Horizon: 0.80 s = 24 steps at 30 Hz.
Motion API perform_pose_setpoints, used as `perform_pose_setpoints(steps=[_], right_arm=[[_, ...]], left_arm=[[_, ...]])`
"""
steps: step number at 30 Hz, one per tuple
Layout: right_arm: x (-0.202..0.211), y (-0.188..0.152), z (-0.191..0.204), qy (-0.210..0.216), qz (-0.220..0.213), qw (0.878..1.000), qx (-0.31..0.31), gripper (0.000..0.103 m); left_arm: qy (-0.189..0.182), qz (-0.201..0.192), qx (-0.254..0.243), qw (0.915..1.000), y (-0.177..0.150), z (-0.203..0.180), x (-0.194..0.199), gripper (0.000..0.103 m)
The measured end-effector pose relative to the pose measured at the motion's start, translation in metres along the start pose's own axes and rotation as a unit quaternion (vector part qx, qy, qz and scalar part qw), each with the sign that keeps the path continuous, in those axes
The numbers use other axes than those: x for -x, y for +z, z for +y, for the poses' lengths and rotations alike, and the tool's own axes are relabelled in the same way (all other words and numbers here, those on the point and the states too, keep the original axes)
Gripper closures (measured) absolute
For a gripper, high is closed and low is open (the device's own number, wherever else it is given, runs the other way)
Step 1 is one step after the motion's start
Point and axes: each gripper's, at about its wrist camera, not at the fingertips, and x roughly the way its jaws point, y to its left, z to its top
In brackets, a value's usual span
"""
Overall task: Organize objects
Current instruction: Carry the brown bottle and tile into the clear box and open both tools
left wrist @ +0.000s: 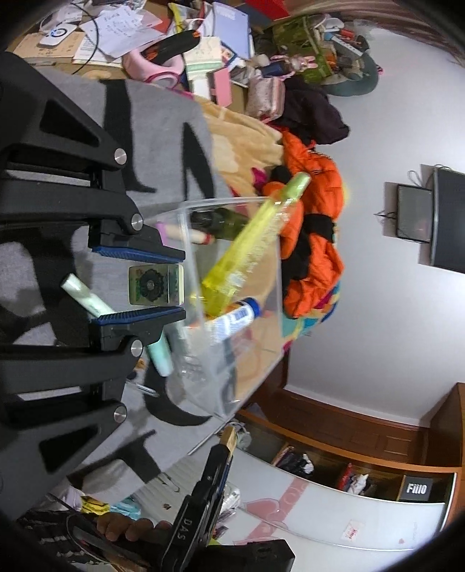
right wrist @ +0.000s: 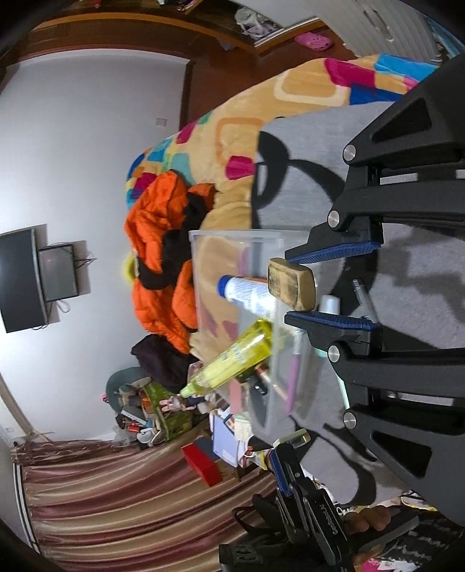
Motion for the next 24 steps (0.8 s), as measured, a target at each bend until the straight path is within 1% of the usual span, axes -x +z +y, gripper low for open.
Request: perform_pose_setpoints(steps=[6,12,15,20,24], right_arm=[[0.000,0.017,0.005,0.002,-0.021,1.000,0.004,0.078],[-0.012,0.030,0.008,0.005,-0.025,1.000,0.010,0.078],[-0.020,0.032,0.011,0.005,-0.019,1.000,0.016,0.078],[-0.046,0.037,0.015,0.004,0.004,1.000,0.024,0.078],[-0.071,0.037,0.019,0.001,0.027,0.999,0.028,0.078]], left_arm=[[0.007,-0.028,-0.001,0.9996,0.018,0.001,0.010,0.079],[0.017,-0.046,0.003,0.9988,0.035,0.006,0.007,0.079],[0.015,-0.046,0.012,0.9988,0.041,0.009,-0.001,0.079],[0.014,-0.038,0.017,0.9990,0.047,0.014,-0.022,0.079],[0.019,-0.018,0.024,0.9994,0.047,0.018,-0.044,0.079]])
